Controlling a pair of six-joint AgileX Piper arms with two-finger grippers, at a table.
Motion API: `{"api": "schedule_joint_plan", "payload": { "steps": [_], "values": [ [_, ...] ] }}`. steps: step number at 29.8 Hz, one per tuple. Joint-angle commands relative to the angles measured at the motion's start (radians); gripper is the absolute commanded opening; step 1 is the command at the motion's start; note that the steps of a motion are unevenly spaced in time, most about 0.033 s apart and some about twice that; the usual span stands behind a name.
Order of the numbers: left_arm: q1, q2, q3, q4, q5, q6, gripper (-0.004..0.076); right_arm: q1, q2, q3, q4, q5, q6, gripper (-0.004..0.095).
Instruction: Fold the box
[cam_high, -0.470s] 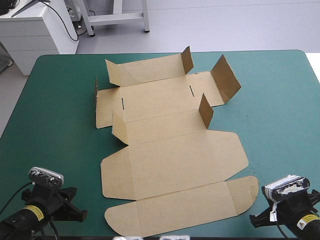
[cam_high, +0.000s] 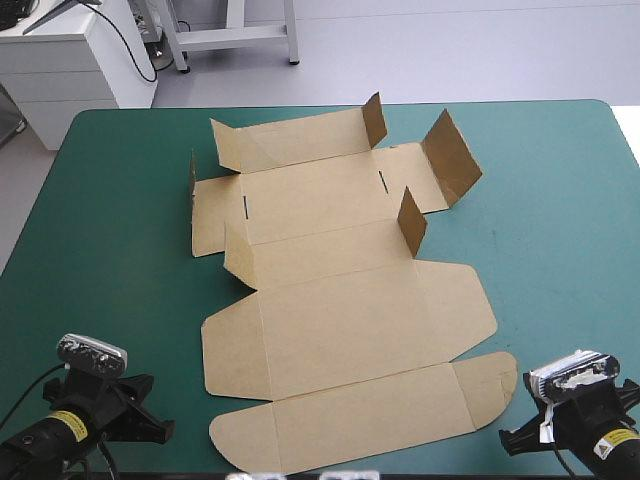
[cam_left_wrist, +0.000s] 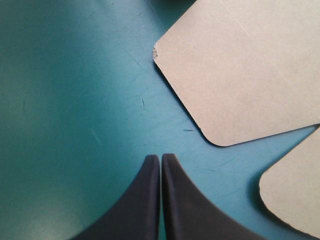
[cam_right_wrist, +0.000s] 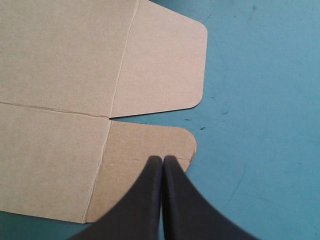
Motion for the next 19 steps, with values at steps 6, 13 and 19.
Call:
{"api": "schedule_joint_plan", "payload": {
  "steps": [6,13,19],
  "values": [
    [-0.004,0.010,-0.026,-0.002,-0.050,-0.010,-0.0008,0.002,0.028,-0.070,0.004,-0.068,0.000,-0.0021],
    [-0.004,0.010,-0.026,-0.002,-0.050,-0.010,-0.0008,0.002,0.223,-0.203,-0.008,-0.135,0.000,-0.0021],
    [-0.004,0.010,-0.026,-0.002,-0.050,-0.010,-0.0008,0.002,0.511,-0.413,-0.020,-0.140,0.028,-0.0021]
  ]
}}
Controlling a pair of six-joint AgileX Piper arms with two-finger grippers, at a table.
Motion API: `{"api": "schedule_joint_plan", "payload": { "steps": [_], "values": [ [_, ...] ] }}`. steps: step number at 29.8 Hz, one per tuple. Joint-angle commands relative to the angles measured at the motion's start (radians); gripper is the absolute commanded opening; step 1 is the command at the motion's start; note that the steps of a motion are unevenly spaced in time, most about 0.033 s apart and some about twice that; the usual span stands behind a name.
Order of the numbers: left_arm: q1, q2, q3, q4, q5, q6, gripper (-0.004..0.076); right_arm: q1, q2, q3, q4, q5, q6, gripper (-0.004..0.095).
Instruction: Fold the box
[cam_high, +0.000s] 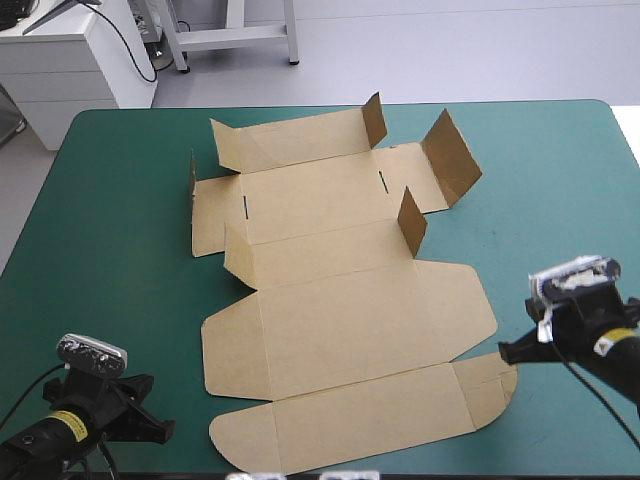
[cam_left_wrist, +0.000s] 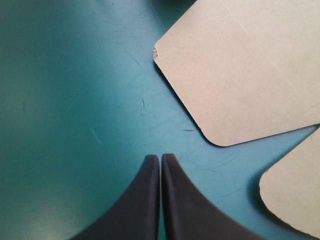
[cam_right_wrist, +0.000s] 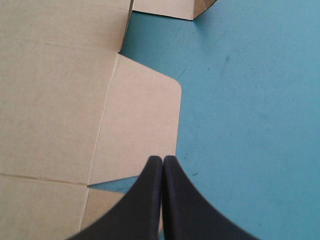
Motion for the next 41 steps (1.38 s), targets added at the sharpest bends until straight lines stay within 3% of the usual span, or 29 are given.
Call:
{"api": "schedule_joint_plan", "payload": {
  "steps": [1,9,20,27,30,37,41],
  "values": [
    [-0.004,0.010,-0.026,-0.002,-0.050,-0.010,-0.0008,0.002,0.155,-0.156,0.002,-0.070,0.025,-0.0020],
    [-0.004,0.010,-0.026,-0.002,-0.050,-0.010,-0.0008,0.002,0.522,-0.546,0.000,-0.017,0.028,-0.0014],
    [-0.004,0.010,-0.026,-0.002,-0.050,-0.010,-0.0008,0.002,0.942,-1.060,-0.026,0.163,0.028,-0.0014],
    [-0.004,0.010,-0.026,-0.002,-0.050,-0.010,-0.0008,0.002,1.126,-1.215,-0.026,0.147,-0.005,0.0001],
    [-0.004,0.010,-0.026,-0.002,-0.050,-0.010,-0.0008,0.002,1.202,-1.265,-0.036,0.143,-0.011,0.0087],
    [-0.004,0.010,-0.026,-0.002,-0.050,-0.010,-0.0008,0.002,1.348,-1.352,-0.083,0.079,-0.011,0.0518],
    [-0.004,0.010,-0.026,-0.002,-0.050,-0.010,-0.0008,0.002,1.381,-1.367,-0.075,0.049,-0.011,0.0608]
  ]
}}
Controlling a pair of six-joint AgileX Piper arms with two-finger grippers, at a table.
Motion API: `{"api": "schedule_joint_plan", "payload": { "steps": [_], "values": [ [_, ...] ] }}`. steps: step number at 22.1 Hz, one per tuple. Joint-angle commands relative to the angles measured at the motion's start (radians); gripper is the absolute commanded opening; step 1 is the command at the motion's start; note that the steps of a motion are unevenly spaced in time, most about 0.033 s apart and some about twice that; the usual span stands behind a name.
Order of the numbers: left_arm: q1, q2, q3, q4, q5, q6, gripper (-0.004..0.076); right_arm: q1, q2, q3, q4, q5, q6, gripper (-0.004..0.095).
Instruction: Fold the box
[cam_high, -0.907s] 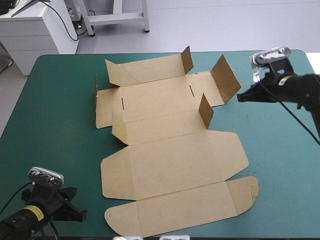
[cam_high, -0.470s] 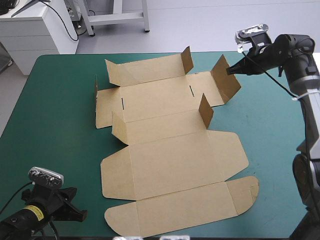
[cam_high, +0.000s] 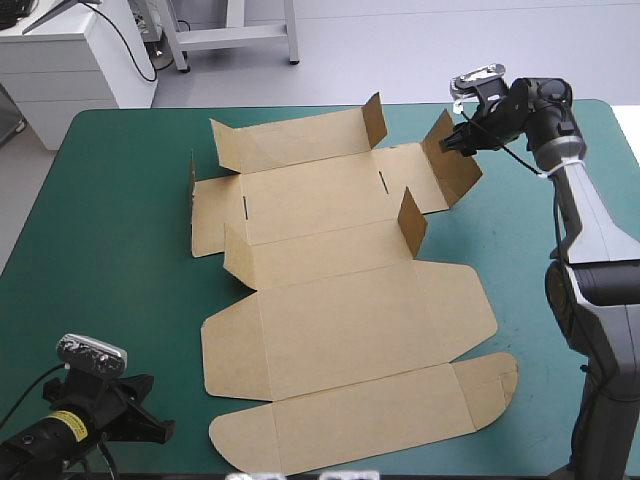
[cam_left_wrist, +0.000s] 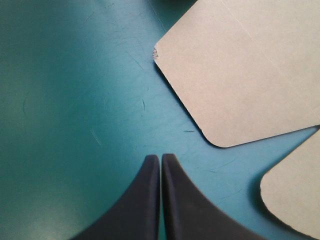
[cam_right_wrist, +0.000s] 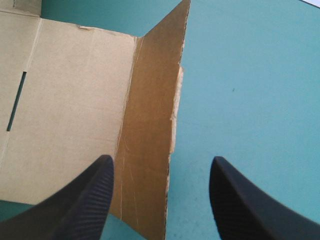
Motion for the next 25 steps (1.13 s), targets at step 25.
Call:
{"api": "schedule_joint_plan", "payload": {
  "steps": [25],
  "values": [
    [-0.004,0.010,-0.026,-0.002,-0.050,-0.010,-0.0008,0.002,0.079,-0.048,0.018,-0.083,0.012,0.0292]
  ]
}}
